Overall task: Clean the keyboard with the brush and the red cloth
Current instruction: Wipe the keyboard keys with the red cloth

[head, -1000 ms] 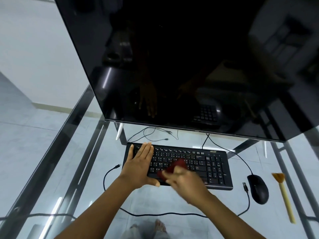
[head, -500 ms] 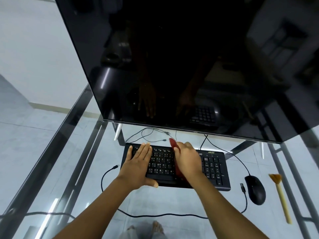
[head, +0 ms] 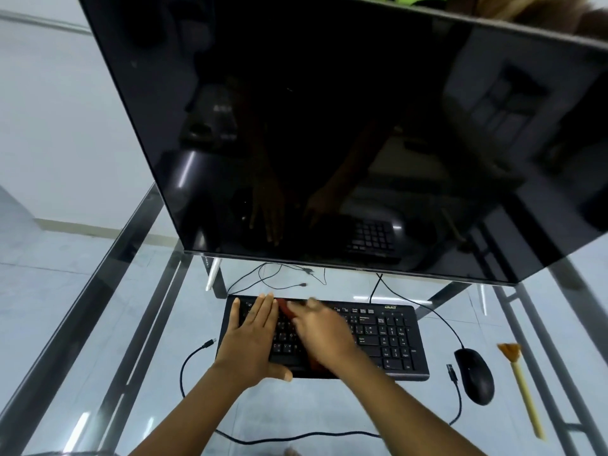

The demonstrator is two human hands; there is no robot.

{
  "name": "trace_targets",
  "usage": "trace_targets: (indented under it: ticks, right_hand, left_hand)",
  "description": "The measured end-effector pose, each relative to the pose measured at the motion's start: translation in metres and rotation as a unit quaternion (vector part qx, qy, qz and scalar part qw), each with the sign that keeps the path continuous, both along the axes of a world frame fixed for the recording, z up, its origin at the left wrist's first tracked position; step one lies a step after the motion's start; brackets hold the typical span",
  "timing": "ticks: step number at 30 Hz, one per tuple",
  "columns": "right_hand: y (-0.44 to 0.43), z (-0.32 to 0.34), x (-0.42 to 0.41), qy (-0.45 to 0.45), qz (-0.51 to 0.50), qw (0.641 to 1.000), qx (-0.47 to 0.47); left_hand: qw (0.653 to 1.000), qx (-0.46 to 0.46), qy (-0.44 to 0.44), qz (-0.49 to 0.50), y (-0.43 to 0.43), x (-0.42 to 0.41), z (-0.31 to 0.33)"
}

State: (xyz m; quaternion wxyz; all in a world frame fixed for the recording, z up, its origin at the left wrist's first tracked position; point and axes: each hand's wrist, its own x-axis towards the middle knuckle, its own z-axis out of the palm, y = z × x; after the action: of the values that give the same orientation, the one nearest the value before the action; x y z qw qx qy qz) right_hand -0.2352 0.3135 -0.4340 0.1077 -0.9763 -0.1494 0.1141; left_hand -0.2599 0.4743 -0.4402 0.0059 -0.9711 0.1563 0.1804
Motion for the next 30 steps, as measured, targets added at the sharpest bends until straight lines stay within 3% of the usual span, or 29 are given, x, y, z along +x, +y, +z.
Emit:
trace_targets:
  ticks: [2,4,8,9,11,13,15,19,23,25,28,30]
  right_hand:
    - [-0.037,0.002,0.012,-0.016,-0.125,0.992,-0.030]
    - [-0.049,0.005,0.010,-0.026,-0.171,0.983,-0.057]
    - [-0.026,0.012,-0.024,0.018,0.024,0.999,-0.014]
    - [-0.035,0.011,-0.027,0.017,0.032,0.999,-0.016]
    - [-0.075,0.010,-0.016,-0.013,-0.081,0.995,-0.051]
    - [-0.124,0.014,-0.006,-0.040,-0.249,0.963,-0.090]
    - [-0.142,0.013,-0.007,-0.048,-0.303,0.947,-0.097]
    - [-0.124,0.001,-0.027,-0.009,-0.127,0.990,-0.054]
    - [-0.169,0.009,-0.001,-0.044,-0.333,0.941,-0.045]
    - [-0.154,0.008,0.001,-0.048,-0.285,0.954,-0.082]
    - [-0.119,-0.002,-0.020,-0.018,-0.120,0.992,-0.044]
    - [-0.144,-0.002,-0.019,-0.023,-0.140,0.988,-0.063]
  left_hand:
    - [0.999,0.034,0.011,0.002,-0.005,0.002,0.006]
    - [0.997,0.069,0.024,0.012,-0.009,0.006,0.014]
    - [0.992,0.116,0.045,0.026,-0.016,0.010,0.020]
    - [0.991,0.119,0.051,0.028,-0.018,0.008,0.020]
    - [0.991,0.112,0.053,0.040,-0.021,0.007,0.020]
    - [0.995,0.075,0.047,0.046,-0.029,0.011,0.025]
    - [0.999,0.003,0.034,0.028,-0.042,0.015,0.027]
    - [0.996,-0.082,0.014,-0.042,-0.075,0.014,0.019]
    - [0.994,-0.067,-0.002,-0.087,-0.094,0.009,-0.006]
    - [0.992,-0.089,-0.034,-0.080,-0.093,0.008,-0.016]
    - [0.992,-0.092,-0.008,-0.084,-0.091,0.008,-0.028]
    - [0.990,-0.093,0.008,-0.109,-0.097,0.009,-0.029]
